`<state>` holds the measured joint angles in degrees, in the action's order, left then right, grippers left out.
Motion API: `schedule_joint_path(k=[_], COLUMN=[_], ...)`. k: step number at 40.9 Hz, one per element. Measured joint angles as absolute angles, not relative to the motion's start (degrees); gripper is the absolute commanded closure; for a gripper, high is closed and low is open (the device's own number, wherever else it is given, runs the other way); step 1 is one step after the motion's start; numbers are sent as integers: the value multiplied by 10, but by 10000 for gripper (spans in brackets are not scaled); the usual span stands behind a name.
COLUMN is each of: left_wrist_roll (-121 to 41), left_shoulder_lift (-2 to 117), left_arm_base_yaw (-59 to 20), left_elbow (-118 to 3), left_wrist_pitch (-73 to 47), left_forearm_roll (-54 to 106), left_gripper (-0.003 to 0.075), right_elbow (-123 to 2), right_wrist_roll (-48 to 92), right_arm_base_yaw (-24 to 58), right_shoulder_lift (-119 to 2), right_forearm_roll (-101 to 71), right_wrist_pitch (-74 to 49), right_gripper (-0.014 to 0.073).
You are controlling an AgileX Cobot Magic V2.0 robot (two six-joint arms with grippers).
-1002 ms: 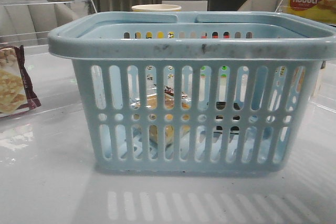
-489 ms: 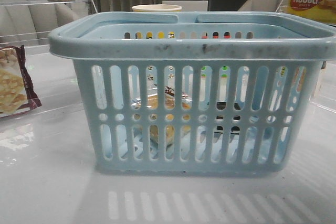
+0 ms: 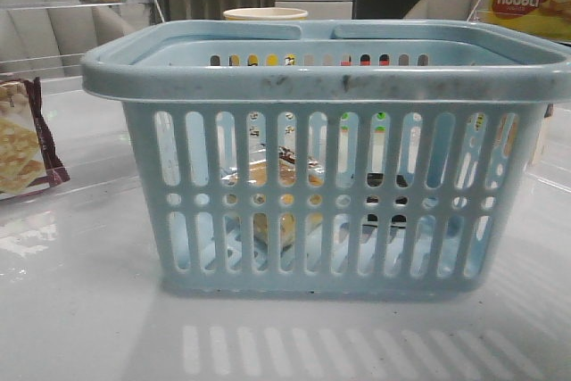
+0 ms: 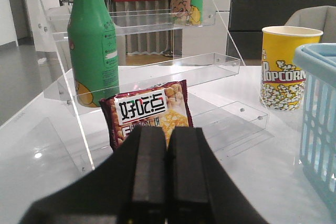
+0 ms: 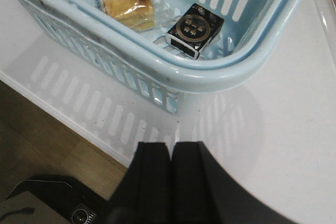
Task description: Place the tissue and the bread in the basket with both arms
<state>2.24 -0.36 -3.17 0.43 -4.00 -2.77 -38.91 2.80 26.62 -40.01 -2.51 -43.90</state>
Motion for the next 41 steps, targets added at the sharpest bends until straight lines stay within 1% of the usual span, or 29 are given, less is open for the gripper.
schedule_joint_path(k=[29, 33, 37, 41], left_wrist_roll=[22, 22, 22, 22], left_shoulder_lift=[-4, -4, -4, -4], left_arm_base_yaw=[-32, -32, -32, -32], left_elbow=[4, 4, 4, 4], left_wrist_pitch=[-42, -42, -42, -42], left_forearm_roll=[-28, -28, -28, -28], left_gripper=[626, 626, 626, 626], right_elbow=[-389, -380, -348, -294], right_wrist_roll=[29, 29, 29, 29], right_arm_base_yaw=[266, 266, 239, 178], right_shoulder_lift=[-400, -385, -346, -277], right_forearm_roll=[-25, -21, -8, 0], right_wrist_pitch=[-440, -435, -404, -343], right_gripper=[529, 529, 529, 529])
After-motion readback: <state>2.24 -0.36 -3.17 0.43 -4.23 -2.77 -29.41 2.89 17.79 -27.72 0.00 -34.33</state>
